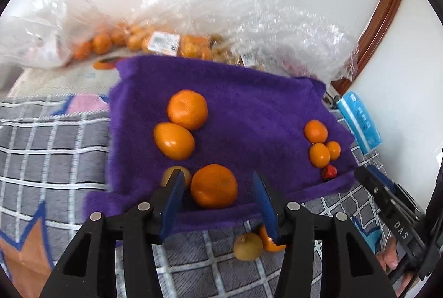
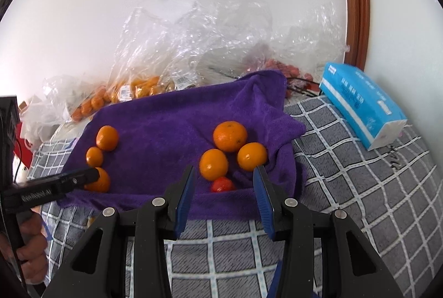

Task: Organize fruits
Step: 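Move the right tool to a loose orange on the bedspread and close on it while the left tool withdraws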

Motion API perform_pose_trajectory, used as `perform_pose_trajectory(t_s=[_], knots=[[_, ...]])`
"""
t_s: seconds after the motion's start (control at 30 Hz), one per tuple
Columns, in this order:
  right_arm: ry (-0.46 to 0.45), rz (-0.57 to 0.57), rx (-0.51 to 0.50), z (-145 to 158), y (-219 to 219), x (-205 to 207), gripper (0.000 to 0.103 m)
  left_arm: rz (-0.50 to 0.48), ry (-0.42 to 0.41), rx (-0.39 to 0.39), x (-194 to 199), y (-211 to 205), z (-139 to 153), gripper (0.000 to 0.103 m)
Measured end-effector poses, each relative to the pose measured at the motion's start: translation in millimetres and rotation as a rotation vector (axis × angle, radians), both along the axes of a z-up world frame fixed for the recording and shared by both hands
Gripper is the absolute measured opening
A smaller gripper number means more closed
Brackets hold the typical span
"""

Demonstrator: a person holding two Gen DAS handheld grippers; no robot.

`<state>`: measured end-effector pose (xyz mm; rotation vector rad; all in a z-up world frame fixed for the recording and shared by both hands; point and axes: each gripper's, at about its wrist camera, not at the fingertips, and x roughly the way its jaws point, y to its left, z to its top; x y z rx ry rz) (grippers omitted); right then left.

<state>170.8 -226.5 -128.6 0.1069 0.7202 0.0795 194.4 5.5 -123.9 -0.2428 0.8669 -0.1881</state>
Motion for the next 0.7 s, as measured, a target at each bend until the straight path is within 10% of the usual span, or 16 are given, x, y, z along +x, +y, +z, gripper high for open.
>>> perform_pose_trajectory(t_s=[0.7], knots=[[0.128, 0.183, 0.028, -25, 99, -31, 0.038, 0.090, 0.006, 0.078, -76, 68, -42, 0.051]])
